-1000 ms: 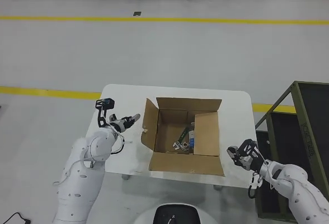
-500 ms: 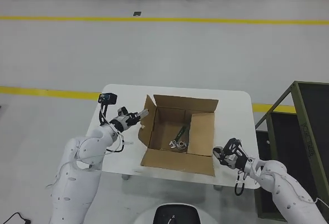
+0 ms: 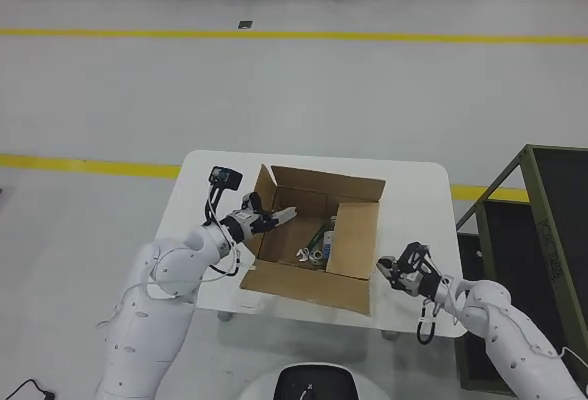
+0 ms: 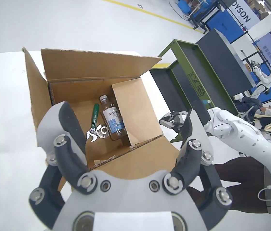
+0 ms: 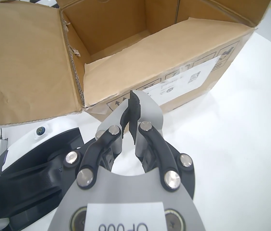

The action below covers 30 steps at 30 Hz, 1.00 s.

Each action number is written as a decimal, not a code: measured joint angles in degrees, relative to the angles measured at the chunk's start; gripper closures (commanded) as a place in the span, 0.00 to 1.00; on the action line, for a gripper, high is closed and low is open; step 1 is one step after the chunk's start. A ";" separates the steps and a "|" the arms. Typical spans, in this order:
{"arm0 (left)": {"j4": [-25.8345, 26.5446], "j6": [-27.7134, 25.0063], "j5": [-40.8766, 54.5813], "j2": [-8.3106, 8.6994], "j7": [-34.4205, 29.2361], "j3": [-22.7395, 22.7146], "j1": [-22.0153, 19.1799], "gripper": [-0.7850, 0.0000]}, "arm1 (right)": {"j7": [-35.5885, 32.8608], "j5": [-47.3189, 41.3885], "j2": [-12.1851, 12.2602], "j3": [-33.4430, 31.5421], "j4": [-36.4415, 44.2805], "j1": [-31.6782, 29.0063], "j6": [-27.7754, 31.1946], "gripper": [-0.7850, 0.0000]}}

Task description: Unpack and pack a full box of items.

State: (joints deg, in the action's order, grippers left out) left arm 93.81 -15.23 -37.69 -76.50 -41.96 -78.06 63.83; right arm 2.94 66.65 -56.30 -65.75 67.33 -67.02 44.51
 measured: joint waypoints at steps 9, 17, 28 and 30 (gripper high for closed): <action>-4.71 11.71 -16.58 0.07 4.08 3.88 -2.19 0.00 | -3.03 0.20 2.33 -8.04 11.12 -7.17 1.08 0.94; -6.48 15.05 -20.37 0.15 5.26 4.70 -2.53 0.00 | -5.22 -1.51 3.21 -12.48 17.74 -11.56 0.62 0.92; -7.13 15.52 -26.42 0.78 4.49 4.40 -1.92 0.00 | -6.46 -1.98 3.14 -12.35 18.16 -12.65 0.30 0.92; -7.83 15.57 -27.64 0.85 3.42 4.73 -1.96 0.00 | -6.51 -2.11 3.10 -12.29 18.01 -12.60 0.27 0.91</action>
State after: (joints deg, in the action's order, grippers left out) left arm 85.98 0.34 -65.33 -75.65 -38.55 -73.34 61.87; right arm -3.58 64.54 -53.20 -78.04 85.34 -79.62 44.78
